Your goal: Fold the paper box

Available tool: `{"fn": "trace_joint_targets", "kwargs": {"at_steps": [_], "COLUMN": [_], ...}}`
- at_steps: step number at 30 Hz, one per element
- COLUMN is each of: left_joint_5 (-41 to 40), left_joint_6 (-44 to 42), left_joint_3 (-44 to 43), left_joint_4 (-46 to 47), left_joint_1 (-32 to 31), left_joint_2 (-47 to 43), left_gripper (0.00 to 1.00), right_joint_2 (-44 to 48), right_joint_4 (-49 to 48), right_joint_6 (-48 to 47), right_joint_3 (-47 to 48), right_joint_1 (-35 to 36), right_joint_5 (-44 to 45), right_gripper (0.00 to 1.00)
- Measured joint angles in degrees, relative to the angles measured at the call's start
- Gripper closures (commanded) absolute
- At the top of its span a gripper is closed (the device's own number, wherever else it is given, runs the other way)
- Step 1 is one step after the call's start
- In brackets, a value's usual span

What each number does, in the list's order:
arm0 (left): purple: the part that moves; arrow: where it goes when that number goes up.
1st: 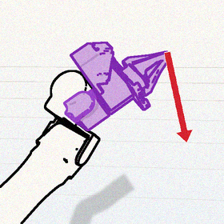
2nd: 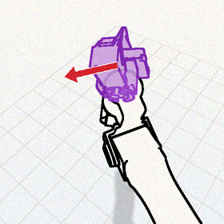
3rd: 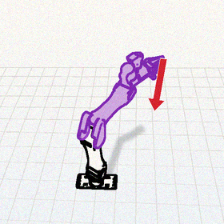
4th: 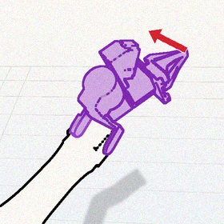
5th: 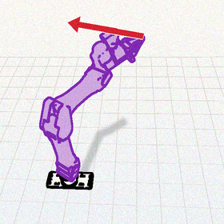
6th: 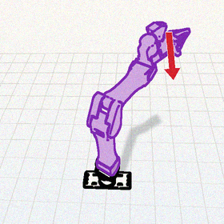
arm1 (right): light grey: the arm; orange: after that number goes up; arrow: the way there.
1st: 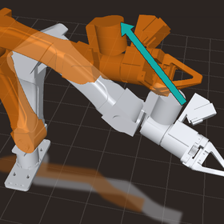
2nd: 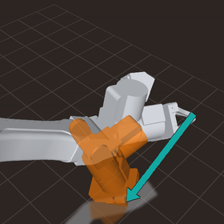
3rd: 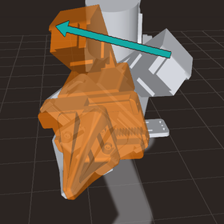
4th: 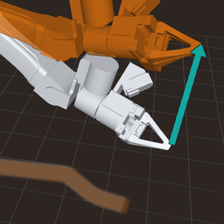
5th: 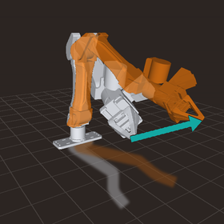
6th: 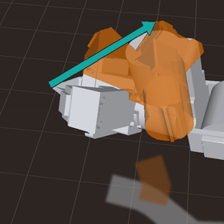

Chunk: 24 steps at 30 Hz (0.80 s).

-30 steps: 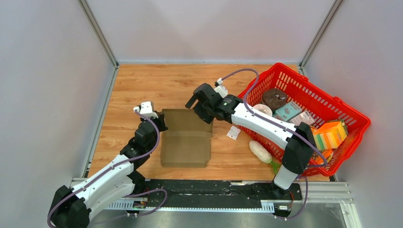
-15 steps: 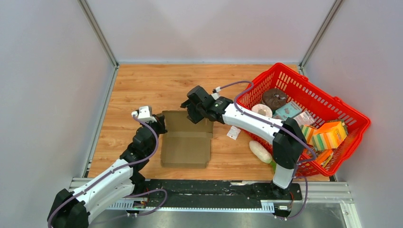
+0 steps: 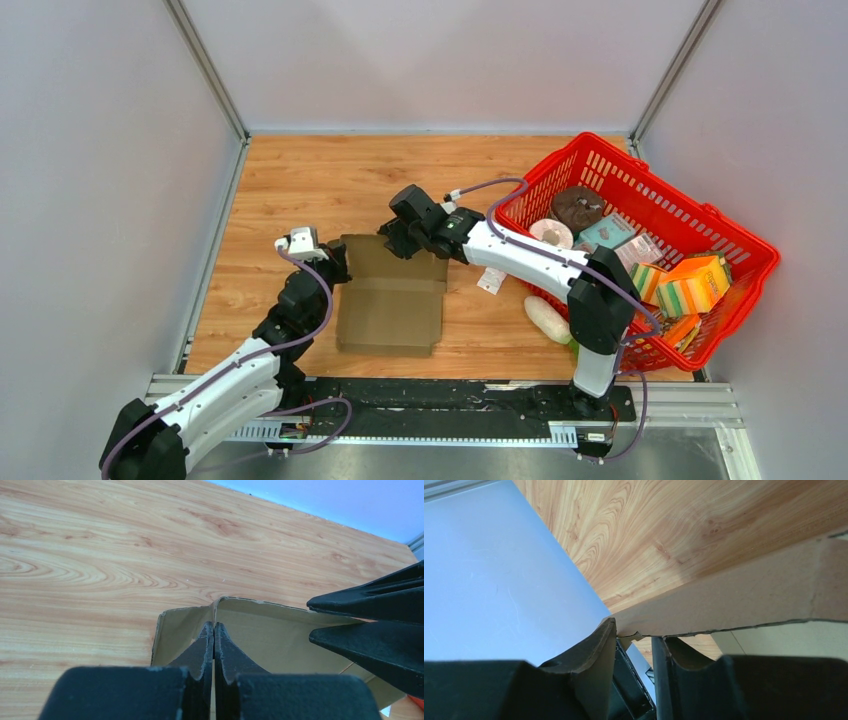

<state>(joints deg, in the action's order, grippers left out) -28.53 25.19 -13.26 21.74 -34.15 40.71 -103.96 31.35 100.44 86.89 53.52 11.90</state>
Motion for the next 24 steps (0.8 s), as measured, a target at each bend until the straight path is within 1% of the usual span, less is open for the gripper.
{"fn": "trace_joint_targets", "kwargs": {"at_steps": [2,3,5,6,8,9,13,16,17,19,20,21,22,24], "left_joint_5": [0.0,0.0,0.02,0.02,0.13,0.15,0.37,0.81,0.96,1.2,1.55,1.75,1.99,2.29], "left_joint_6": [0.0,0.02,0.0,0.02,0.02,0.02,0.0,0.0,-0.02,-0.04,-0.13,-0.17,-0.17,-0.26], "left_joint_3": [0.2,0.26,0.44,0.55,0.59,0.59,0.85,1.22,1.46,2.1,2.64,3.21,3.8,4.76], "left_joint_4": [0.33,0.39,0.48,0.68,0.94,0.98,1.4,1.7,1.73,1.99,2.6,3.04,3.41,3.78], "left_joint_1": [0.0,0.0,0.0,0.0,0.0,0.0,0.0,0.0,0.0,0.0,0.0,0.0,0.0,0.0], "left_joint_2": [-0.11,-0.13,-0.13,-0.15,-0.15,-0.15,-0.17,-0.24,-0.42,-0.83,-1.16,-1.51,-1.95,-2.6], "left_gripper": [1.0,1.0,1.0,1.0,1.0,1.0,1.0,1.0,1.0,0.97,0.96,0.91,0.89,0.78], "right_joint_2": [0.0,0.0,-0.02,-0.02,-0.11,-0.13,-0.24,-0.57,-0.85,-1.18,-1.31,-1.44,-1.57,-1.79], "right_joint_4": [-0.55,-0.81,-0.83,-0.81,-0.85,-0.9,-1.88,-2.47,-2.8,-3.04,-3.1,-3.23,-3.41,-3.96], "right_joint_6": [0.26,0.31,0.5,0.55,0.7,0.72,1.03,1.44,1.68,1.81,1.84,2.01,1.95,1.9], "right_joint_3": [-0.42,-0.68,-0.81,-0.83,-0.83,-0.83,-1.14,-1.4,-1.42,-1.46,-1.46,-1.46,-1.46,-1.46], "right_joint_1": [0.0,-0.02,-0.04,-0.07,-0.17,-0.31,-0.46,-0.63,-0.72,-0.87,-0.96,-1.07,-1.11,-1.38], "right_joint_5": [0.0,0.0,0.0,0.02,0.0,0.0,-0.02,-0.11,-0.24,-0.5,-0.59,-0.68,-0.68,-0.72], "right_gripper": [0.63,0.6,0.59,0.63,0.66,0.69,0.71,0.76,0.81,0.88,0.95,0.98,1.0,1.0]}}
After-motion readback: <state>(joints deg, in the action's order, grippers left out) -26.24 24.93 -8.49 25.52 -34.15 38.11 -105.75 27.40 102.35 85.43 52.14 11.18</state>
